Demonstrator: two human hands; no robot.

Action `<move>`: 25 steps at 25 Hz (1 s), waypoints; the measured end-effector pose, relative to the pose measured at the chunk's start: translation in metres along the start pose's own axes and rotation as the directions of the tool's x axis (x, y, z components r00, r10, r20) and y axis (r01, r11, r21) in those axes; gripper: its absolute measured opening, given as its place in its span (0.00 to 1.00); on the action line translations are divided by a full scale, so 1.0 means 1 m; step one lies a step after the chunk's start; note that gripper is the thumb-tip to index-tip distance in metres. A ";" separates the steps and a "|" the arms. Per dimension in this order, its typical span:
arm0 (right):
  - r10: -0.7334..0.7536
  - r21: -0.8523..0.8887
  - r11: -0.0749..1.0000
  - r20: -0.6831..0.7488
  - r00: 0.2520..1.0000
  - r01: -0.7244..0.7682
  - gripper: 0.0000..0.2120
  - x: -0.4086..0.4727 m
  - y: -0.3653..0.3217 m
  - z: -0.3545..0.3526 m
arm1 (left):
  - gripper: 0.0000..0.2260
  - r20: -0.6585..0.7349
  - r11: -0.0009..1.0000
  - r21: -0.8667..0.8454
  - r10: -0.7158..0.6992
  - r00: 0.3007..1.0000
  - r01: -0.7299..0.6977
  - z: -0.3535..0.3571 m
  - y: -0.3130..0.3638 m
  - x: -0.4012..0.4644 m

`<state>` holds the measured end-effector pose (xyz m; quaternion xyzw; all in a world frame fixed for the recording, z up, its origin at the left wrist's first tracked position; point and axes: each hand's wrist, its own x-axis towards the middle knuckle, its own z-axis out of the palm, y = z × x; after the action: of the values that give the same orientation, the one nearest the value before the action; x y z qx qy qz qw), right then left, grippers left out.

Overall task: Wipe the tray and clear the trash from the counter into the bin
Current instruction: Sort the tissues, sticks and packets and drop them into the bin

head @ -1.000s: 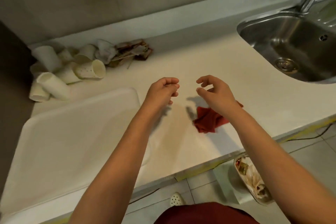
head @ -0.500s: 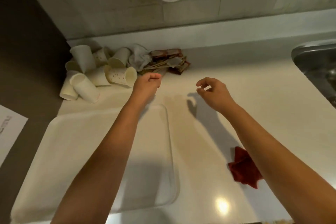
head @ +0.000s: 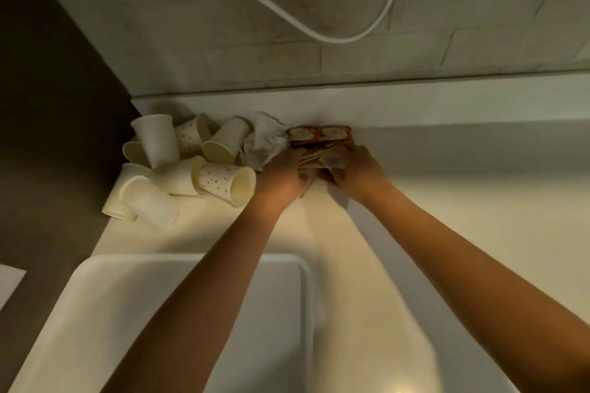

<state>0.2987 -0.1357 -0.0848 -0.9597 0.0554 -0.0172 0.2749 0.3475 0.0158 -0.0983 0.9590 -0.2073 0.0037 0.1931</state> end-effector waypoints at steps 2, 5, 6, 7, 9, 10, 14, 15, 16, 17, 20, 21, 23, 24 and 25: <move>-0.015 -0.144 0.990 -0.002 1.000 0.014 0.20 0.003 0.006 0.009 | 0.22 -0.070 0.997 0.063 0.051 0.996 -0.047 0.008 0.001 0.005; -0.066 -0.182 0.982 -0.111 0.992 0.045 0.17 0.009 0.017 0.019 | 0.18 -0.065 0.990 0.124 0.071 0.995 -0.063 0.015 0.001 0.009; -0.068 -0.177 0.983 -0.108 0.992 0.048 0.16 0.010 0.020 0.020 | 0.15 -0.042 0.989 0.146 0.045 0.998 -0.039 0.015 0.002 0.008; -0.081 -0.174 0.983 -0.105 0.991 0.062 0.17 0.013 0.023 0.022 | 0.12 -0.026 0.990 0.140 0.017 1.000 -0.013 0.016 0.001 0.010; -0.096 -0.136 0.987 -0.103 0.990 0.081 0.18 0.017 0.025 0.026 | 0.11 -0.071 0.979 0.198 0.064 0.995 -0.048 0.021 -0.005 0.014; -0.103 -0.104 0.990 -0.128 0.986 0.090 0.18 0.018 0.025 0.028 | 0.12 -0.058 0.973 0.218 0.086 0.995 -0.072 0.021 -0.006 0.016; 0.044 0.150 0.989 -0.208 0.977 -0.013 0.13 0.024 0.024 0.021 | 0.16 0.015 0.949 0.313 0.016 1.000 -0.020 0.014 0.003 0.018; 0.093 0.213 0.976 -0.251 0.963 -0.039 0.12 0.024 0.024 0.019 | 0.16 0.001 0.948 0.316 0.042 0.999 -0.040 0.012 0.003 0.015; 0.133 0.275 0.960 -0.299 0.945 -0.048 0.12 0.022 0.023 0.016 | 0.15 -0.071 0.936 0.338 0.131 0.989 -0.100 0.010 0.004 0.013; 0.165 0.335 0.942 -0.368 0.915 -0.036 0.11 0.020 0.024 0.014 | 0.16 -0.103 0.932 0.342 0.163 0.981 -0.119 0.009 0.004 0.010; 0.235 0.515 0.851 -0.549 0.802 0.103 0.11 0.005 0.018 0.000 | 0.08 -0.200 0.888 0.428 0.272 0.941 -0.166 0.009 0.001 0.007; 0.247 0.559 0.813 -0.585 0.772 0.164 0.10 0.000 0.017 -0.004 | 0.04 -0.203 0.879 0.442 0.291 0.935 -0.178 0.007 0.003 0.007; 0.274 0.603 0.766 -0.618 0.736 0.221 0.08 -0.014 0.011 -0.015 | 0.10 -0.206 0.907 0.389 0.255 0.945 -0.161 -0.002 0.014 0.004; 0.294 0.623 0.751 -0.612 0.734 0.219 0.07 -0.020 0.009 -0.020 | 0.12 -0.234 0.935 0.333 0.205 0.950 -0.120 -0.006 0.017 0.001; 0.317 0.646 0.734 -0.599 0.736 0.210 0.07 -0.027 0.009 -0.023 | 0.10 -0.250 0.967 0.242 0.145 0.957 -0.083 -0.010 0.022 -0.002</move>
<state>0.2698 -0.1521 -0.0702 -0.7153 0.1706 -0.3740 0.5652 0.3377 0.0021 -0.0817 0.9520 -0.2329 0.1672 0.1070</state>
